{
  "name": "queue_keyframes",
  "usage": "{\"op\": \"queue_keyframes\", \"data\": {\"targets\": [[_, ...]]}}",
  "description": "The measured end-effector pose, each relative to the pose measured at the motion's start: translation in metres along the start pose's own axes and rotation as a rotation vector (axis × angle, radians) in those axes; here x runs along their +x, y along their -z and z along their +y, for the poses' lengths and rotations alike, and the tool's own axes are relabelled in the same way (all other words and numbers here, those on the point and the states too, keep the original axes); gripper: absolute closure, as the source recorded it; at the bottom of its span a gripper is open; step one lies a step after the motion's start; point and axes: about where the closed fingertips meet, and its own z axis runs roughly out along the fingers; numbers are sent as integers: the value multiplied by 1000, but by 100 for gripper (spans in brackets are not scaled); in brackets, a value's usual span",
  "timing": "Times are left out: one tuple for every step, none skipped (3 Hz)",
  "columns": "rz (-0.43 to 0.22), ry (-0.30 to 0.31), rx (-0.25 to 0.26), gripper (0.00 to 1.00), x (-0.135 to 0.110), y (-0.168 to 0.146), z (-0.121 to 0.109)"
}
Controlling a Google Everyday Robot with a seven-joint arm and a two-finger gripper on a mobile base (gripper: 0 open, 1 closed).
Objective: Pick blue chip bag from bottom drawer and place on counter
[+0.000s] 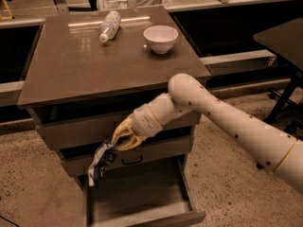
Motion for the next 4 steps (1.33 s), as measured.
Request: {"op": "queue_keyframes", "data": {"targets": [[34,132,-84,100,-28,10,-74],[91,232,-50,100,-41,49,-134],[132,297,-4,100,-42,84,-179],[190,353,64,100,-33,119,-211]]}}
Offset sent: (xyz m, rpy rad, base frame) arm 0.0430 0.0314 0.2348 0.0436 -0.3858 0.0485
